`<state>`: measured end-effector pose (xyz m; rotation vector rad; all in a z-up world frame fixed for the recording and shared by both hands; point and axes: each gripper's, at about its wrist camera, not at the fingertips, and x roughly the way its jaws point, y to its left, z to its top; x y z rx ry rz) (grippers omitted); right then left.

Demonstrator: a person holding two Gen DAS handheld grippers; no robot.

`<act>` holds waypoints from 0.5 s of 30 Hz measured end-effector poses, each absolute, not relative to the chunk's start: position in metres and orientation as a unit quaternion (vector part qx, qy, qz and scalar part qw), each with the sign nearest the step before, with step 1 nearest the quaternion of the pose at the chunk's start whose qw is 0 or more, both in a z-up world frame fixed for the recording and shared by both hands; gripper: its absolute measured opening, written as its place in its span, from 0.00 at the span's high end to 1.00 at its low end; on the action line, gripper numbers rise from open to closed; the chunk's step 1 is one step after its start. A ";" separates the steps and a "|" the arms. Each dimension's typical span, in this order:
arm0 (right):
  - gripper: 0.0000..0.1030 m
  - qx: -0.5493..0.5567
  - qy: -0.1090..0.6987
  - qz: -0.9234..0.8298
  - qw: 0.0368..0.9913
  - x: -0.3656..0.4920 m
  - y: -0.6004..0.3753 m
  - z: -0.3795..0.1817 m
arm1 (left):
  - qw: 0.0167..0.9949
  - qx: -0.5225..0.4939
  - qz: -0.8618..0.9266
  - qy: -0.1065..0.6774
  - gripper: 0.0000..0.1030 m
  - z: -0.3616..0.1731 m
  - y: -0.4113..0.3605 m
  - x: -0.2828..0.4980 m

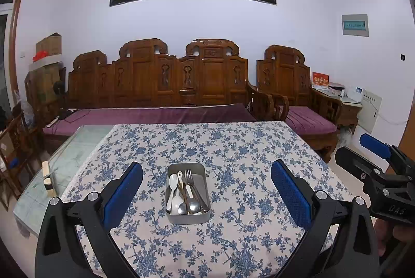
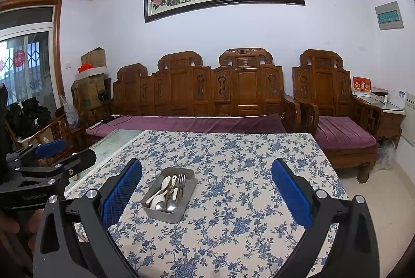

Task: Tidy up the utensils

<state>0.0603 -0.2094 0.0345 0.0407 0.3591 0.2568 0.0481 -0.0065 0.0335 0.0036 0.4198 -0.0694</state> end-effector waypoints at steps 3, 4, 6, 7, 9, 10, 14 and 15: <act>0.02 0.021 0.178 0.127 0.976 0.060 -0.210 0.035 | 0.977 0.002 -0.035 0.208 0.07 0.033 -0.007 0.048; 0.02 0.021 0.179 0.127 0.975 0.061 -0.210 0.034 | 0.977 0.002 -0.035 0.209 0.07 0.032 -0.007 0.048; 0.02 0.021 0.179 0.126 0.975 0.059 -0.210 0.033 | 0.977 0.001 -0.035 0.209 0.07 0.032 -0.007 0.048; 0.02 0.021 0.179 0.126 0.975 0.059 -0.210 0.033 | 0.977 0.001 -0.036 0.209 0.07 0.031 -0.006 0.048; 0.02 0.021 0.179 0.126 0.975 0.059 -0.210 0.033 | 0.977 0.002 -0.036 0.210 0.07 0.031 -0.006 0.048; 0.02 0.021 0.179 0.126 0.976 0.059 -0.210 0.033 | 0.977 0.001 -0.036 0.210 0.07 0.031 -0.006 0.048; 0.02 0.021 0.179 0.126 0.976 0.059 -0.210 0.033 | 0.977 0.001 -0.036 0.209 0.07 0.030 -0.005 0.048; 0.02 0.021 0.179 0.126 0.975 0.059 -0.211 0.033 | 0.977 0.001 -0.036 0.209 0.07 0.030 -0.005 0.048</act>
